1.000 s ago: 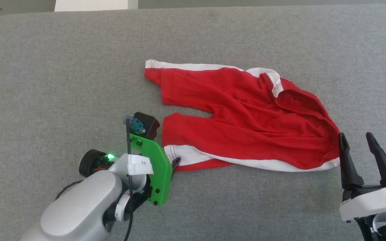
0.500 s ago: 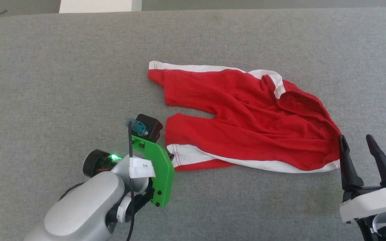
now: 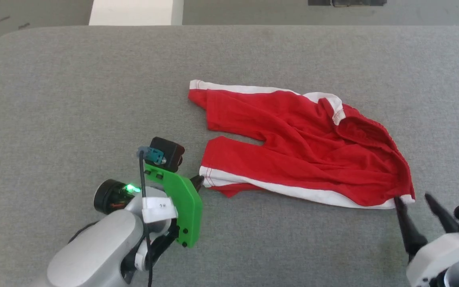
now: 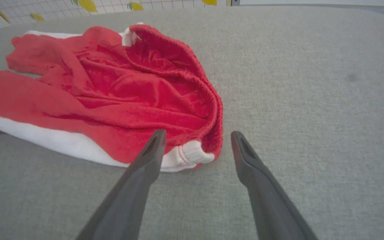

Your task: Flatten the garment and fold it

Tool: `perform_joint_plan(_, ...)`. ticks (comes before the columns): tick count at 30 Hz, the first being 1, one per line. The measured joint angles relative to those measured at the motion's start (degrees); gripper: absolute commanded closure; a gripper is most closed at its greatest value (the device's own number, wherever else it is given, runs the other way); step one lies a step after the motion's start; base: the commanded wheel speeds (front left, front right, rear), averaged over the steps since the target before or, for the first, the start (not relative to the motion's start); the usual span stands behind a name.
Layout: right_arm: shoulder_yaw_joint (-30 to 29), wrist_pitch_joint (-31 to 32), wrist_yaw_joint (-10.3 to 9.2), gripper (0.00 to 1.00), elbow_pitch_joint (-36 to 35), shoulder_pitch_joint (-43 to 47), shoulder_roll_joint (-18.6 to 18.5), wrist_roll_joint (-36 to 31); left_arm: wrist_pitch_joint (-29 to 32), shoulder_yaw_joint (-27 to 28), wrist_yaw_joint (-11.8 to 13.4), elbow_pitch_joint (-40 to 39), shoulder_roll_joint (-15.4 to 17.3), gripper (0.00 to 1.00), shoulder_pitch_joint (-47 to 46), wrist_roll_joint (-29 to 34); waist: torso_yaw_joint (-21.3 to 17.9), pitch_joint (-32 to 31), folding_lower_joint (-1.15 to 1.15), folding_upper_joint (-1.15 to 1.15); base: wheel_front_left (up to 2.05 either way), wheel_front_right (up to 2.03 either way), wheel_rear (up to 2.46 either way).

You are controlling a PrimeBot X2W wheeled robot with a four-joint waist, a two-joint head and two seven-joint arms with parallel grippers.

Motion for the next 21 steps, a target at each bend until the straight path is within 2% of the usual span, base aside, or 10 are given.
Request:
perform_joint_plan(4,1.2,4.8,0.0,0.0,-0.7,1.3,-3.0,0.8,-0.1,0.0,0.3,-1.1,0.5,1.0,0.9,0.0,0.7,-0.4,0.0,0.0,0.0,0.0,0.0)
perform_joint_plan(5,2.3,6.6,0.0,0.0,-2.0,1.2,-5.4,0.8,-0.3,-0.1,0.7,-1.7,0.9,1.0,1.2,0.0,1.1,-0.4,0.0,0.0,0.0,0.0,0.0)
perform_joint_plan(8,3.6,9.1,0.0,0.0,-2.9,1.0,-7.9,0.9,-0.3,-0.3,0.7,-2.2,0.9,1.0,1.3,0.1,1.5,-0.3,0.0,0.0,0.0,0.0,0.0)
perform_joint_plan(14,6.3,14.8,0.0,0.0,-4.0,0.8,-10.7,2.6,-0.3,-0.4,0.8,-2.5,0.9,1.0,1.3,0.2,1.9,-0.1,0.0,0.0,0.0,0.0,0.0)
perform_joint_plan(21,7.8,15.9,0.0,0.0,-4.7,-0.7,-12.1,3.3,-0.3,-0.6,0.8,-2.7,0.9,1.0,1.3,0.4,2.1,0.4,0.0,0.0,0.0,0.0,0.0)
